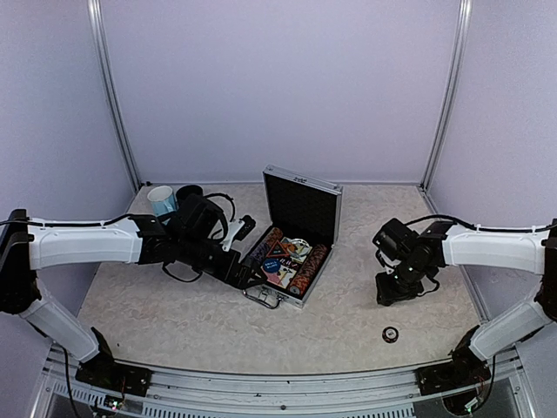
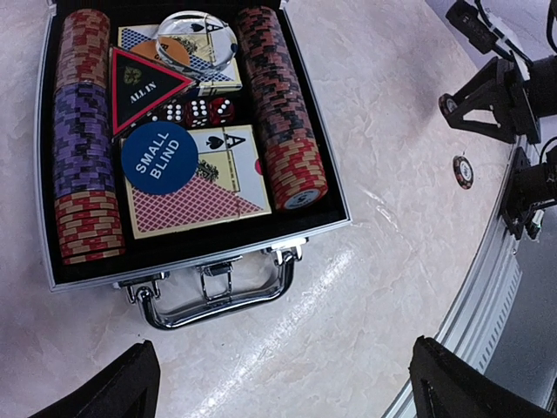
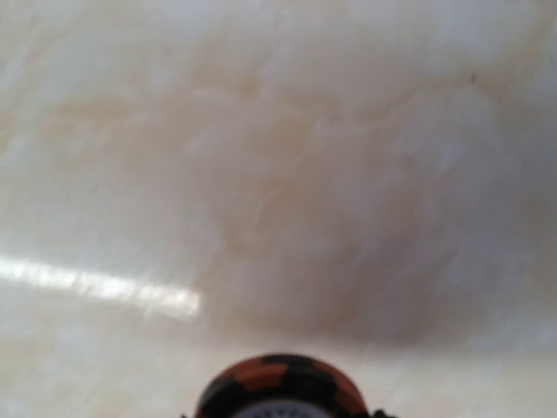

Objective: Pack up texas hold em set
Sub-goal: Pick up the pile of poker chips from the pile of poker chips, then place the poker chips pile on the poker chips pile.

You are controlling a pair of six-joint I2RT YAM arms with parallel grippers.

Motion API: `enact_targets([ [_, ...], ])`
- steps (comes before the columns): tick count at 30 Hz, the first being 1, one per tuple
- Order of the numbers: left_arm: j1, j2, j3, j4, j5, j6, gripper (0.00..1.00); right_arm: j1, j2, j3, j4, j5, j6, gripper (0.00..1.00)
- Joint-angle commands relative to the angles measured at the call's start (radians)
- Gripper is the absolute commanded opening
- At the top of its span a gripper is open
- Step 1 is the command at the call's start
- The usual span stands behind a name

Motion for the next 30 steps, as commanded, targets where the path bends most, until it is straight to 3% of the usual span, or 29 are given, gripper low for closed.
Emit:
enact_targets([
  [1, 0.008, 0.022, 0.043, 0.015, 0.018, 0.01, 0.99, 0.079, -0.071, -0.034, -0.083, 0.026, 0.138, 0.29],
  [11, 0.008, 0.022, 0.054, 0.002, 0.014, 0.009, 0.99, 0.214, -0.141, -0.098, -0.157, 0.047, 0.306, 0.29],
  [30, 0.006, 0.016, 0.027, 0.02, 0.024, -0.001, 0.99, 0.255, -0.075, -0.148, -0.085, 0.0, 0.308, 0.32],
])
